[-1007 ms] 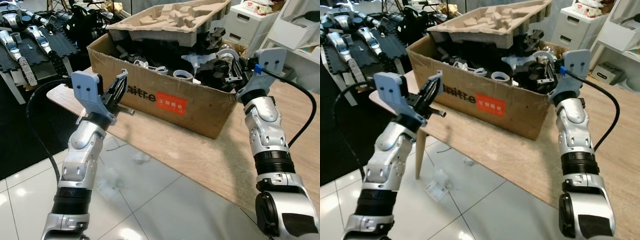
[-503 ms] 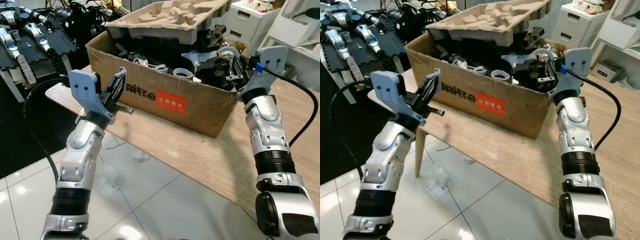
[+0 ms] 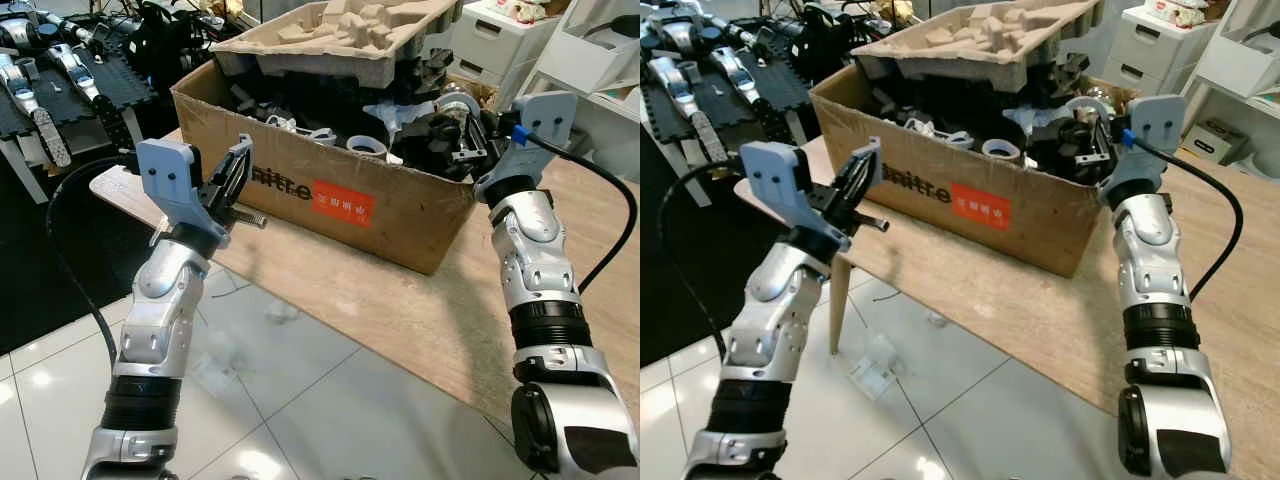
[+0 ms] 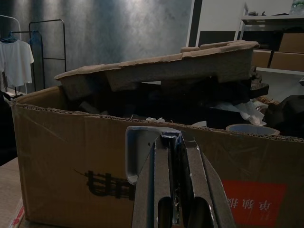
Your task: Picking trash to rubbish bin
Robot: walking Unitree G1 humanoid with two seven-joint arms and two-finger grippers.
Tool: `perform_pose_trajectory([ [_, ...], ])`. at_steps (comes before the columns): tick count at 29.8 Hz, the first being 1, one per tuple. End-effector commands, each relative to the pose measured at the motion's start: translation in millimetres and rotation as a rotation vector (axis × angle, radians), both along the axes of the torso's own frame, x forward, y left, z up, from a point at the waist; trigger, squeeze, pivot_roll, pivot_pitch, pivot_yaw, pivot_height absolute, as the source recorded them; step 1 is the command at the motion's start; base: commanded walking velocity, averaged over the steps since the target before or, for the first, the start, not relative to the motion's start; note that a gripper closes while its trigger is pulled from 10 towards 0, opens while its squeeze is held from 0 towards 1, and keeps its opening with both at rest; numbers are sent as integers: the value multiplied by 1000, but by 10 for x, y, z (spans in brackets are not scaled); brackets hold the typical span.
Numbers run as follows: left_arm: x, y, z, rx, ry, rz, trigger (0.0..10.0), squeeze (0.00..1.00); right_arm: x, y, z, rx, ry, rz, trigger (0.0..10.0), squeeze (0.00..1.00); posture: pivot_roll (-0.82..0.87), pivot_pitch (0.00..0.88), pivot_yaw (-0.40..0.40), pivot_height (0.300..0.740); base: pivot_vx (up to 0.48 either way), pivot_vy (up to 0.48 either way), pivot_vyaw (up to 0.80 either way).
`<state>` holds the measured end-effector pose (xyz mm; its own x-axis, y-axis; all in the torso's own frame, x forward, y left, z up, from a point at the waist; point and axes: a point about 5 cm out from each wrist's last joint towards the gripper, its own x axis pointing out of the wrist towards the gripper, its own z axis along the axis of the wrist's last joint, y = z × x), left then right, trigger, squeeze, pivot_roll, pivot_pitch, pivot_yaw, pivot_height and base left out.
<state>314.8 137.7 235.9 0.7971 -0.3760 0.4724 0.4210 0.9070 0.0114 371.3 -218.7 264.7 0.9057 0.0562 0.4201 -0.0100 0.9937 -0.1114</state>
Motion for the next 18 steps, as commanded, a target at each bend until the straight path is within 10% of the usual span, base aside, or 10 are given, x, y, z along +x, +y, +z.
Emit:
perform_pose_trajectory([
  [1, -3, 11, 3, 13, 1, 2, 10000, 0, 16, -4, -75, 12, 39, 4, 10000, 0, 98, 91, -40, 740, 0, 0, 0],
  [18, 9, -1, 4, 13, -1, -2, 10000, 0, 37, 34, -81, 6, 47, 21, 10000, 0, 95, 79, -46, 740, 0, 0, 0],
])
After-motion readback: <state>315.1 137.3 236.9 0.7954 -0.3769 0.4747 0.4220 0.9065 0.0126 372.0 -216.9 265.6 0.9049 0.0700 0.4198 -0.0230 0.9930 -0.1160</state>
